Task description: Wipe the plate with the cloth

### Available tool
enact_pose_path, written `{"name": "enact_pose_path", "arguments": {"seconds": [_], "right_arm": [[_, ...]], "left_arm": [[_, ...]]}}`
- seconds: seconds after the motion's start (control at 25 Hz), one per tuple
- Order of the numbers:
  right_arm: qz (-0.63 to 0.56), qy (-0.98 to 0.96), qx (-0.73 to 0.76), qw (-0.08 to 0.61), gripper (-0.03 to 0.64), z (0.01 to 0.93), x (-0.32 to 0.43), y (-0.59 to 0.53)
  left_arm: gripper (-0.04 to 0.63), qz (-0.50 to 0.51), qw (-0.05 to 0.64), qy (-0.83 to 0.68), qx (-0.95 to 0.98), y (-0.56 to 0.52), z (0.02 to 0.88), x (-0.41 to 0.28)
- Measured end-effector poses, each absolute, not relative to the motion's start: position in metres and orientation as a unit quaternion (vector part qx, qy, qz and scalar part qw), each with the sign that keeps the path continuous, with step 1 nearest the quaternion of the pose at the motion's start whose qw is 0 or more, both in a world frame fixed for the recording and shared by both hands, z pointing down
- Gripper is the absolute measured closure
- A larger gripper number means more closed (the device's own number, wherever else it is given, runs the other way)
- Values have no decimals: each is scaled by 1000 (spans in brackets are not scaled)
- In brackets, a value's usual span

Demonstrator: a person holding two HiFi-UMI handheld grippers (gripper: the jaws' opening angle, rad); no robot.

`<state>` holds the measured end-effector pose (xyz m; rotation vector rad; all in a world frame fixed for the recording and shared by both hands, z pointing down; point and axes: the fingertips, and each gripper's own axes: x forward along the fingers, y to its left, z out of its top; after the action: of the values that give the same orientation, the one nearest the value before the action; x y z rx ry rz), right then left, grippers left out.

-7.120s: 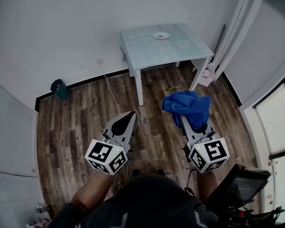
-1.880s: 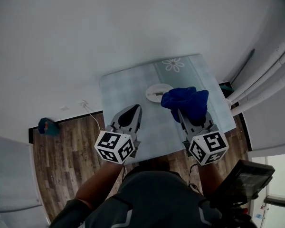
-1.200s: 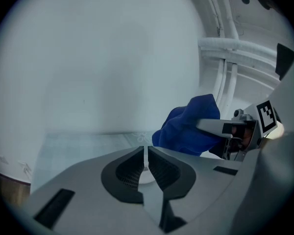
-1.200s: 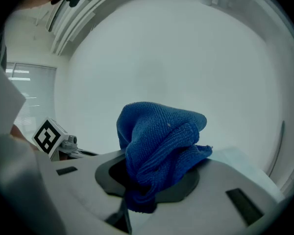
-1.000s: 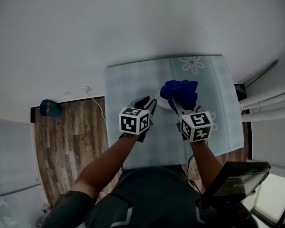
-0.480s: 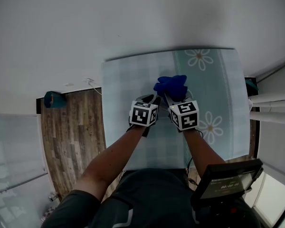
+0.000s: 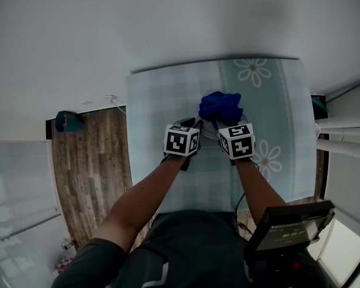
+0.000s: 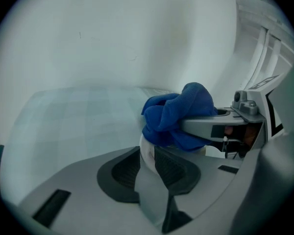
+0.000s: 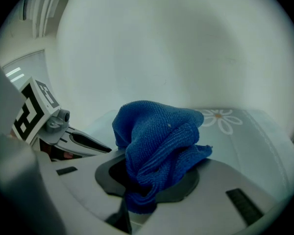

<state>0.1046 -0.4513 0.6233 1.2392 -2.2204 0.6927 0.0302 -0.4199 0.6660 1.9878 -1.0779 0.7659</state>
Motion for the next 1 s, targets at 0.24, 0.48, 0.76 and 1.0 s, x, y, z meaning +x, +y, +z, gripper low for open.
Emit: {"name": "enact_pose_path", "arguments": {"seconds": [0.24,0.48,0.76,1.0], "right_arm": [[265,-784,503,247,515,620,155,-447],[260,-789,514,212,515,589,149,-442],[294,-841,391,229,515,611,51,-431],[311,-816,400,280,515,636,78,-428]], "left_arm": [[497,294,372,-422,772,-419,666,29],[497,286,384,-417,773,-417,665,30],[497,277,385,-411,778,-415,665,30],[497,280,379,-405,784,-416,664,29]]}}
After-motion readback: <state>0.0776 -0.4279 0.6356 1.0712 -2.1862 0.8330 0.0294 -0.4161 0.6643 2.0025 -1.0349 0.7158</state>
